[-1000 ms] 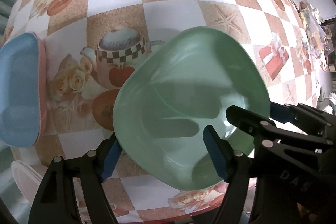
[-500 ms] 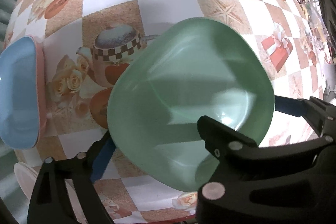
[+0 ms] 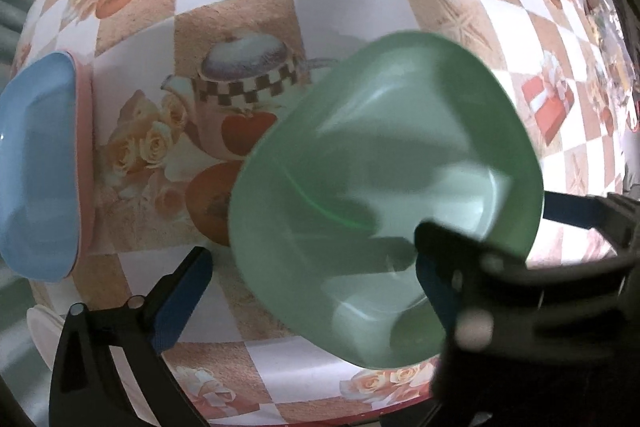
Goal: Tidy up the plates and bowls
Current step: 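Carry the mint-green plate with the left gripper toward the blue plate stack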
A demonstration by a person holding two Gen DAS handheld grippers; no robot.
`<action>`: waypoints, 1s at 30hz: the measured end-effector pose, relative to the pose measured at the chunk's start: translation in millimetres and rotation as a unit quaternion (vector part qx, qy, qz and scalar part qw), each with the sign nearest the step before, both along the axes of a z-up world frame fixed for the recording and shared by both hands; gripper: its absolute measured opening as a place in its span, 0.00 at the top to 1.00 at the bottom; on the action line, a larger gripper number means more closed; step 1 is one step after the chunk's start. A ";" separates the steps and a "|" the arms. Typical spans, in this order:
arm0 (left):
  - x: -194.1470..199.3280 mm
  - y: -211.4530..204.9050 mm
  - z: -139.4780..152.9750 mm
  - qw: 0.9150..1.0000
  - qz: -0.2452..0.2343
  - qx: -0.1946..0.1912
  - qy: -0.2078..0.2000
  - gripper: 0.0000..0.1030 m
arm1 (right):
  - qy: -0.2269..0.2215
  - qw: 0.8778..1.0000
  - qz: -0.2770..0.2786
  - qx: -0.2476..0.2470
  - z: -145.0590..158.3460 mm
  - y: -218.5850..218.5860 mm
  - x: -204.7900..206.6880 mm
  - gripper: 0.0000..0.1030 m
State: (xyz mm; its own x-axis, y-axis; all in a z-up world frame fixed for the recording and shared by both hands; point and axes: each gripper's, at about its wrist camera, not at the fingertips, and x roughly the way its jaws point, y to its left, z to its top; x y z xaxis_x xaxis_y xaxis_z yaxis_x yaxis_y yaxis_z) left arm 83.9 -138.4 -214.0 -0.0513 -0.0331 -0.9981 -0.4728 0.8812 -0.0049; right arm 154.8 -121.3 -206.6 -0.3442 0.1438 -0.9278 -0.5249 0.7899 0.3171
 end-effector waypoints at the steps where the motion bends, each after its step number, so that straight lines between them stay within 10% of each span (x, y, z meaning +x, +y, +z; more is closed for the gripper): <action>1: 0.2 0.7 -0.2 1.000 -0.002 -0.003 0.001 0.04 | 0.000 1.000 0.008 0.008 1.1 3.6 -2.1 0.00; 11: 3.6 0.0 12.4 0.999 -0.028 -0.029 -0.012 0.32 | 0.006 1.000 0.017 0.013 9.4 29.1 -11.0 0.14; 17: -0.4 16.9 16.3 0.999 -0.009 -0.035 -0.018 0.55 | -0.006 1.000 0.001 0.004 7.2 22.6 4.1 0.48; 30: -9.5 32.7 15.3 0.998 0.039 -0.056 -0.013 0.42 | -0.016 1.000 0.008 0.019 -1.0 -4.7 6.4 0.49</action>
State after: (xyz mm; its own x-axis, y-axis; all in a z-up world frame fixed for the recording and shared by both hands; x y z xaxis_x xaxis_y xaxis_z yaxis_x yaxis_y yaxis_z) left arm 74.4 -105.7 -198.7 -0.0177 -0.1481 -0.9888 -0.5380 0.8350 -0.1154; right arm 161.2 -125.9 -207.6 -0.3177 0.1735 -0.9322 -0.5474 0.7692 0.3297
